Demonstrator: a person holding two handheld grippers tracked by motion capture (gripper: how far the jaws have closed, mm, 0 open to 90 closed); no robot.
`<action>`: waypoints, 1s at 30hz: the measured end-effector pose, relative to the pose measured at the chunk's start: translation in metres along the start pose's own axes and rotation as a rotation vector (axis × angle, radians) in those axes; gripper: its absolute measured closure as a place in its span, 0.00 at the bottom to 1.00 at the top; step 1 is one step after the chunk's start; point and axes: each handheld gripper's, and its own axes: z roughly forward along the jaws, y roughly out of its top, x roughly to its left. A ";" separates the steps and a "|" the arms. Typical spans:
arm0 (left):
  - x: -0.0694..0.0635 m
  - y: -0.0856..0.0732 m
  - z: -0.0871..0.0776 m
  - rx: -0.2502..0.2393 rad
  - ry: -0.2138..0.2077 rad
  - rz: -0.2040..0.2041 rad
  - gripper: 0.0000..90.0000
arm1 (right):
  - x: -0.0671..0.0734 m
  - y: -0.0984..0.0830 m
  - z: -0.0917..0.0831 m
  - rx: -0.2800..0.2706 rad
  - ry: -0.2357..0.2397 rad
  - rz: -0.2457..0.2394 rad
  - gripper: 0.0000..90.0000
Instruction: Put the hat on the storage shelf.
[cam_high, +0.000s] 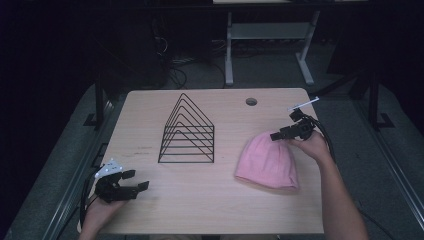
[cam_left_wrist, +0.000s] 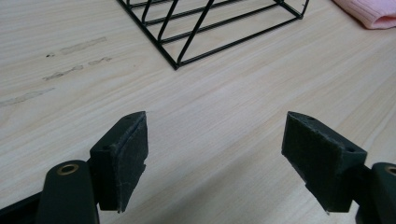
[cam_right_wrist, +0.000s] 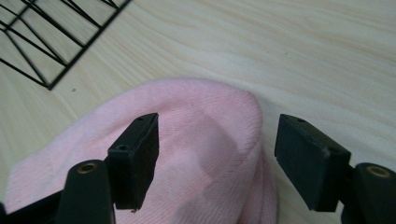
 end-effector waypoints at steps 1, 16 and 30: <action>0.000 0.000 0.000 0.000 0.000 0.000 0.25 | 0.000 0.000 0.000 0.000 0.000 0.000 0.35; -0.001 0.001 0.002 0.010 -0.001 0.015 0.25 | -0.012 -0.010 0.021 0.012 0.029 0.078 0.47; -0.003 0.001 0.003 0.012 0.003 0.012 0.25 | -0.015 -0.020 0.024 -0.019 0.058 0.104 0.60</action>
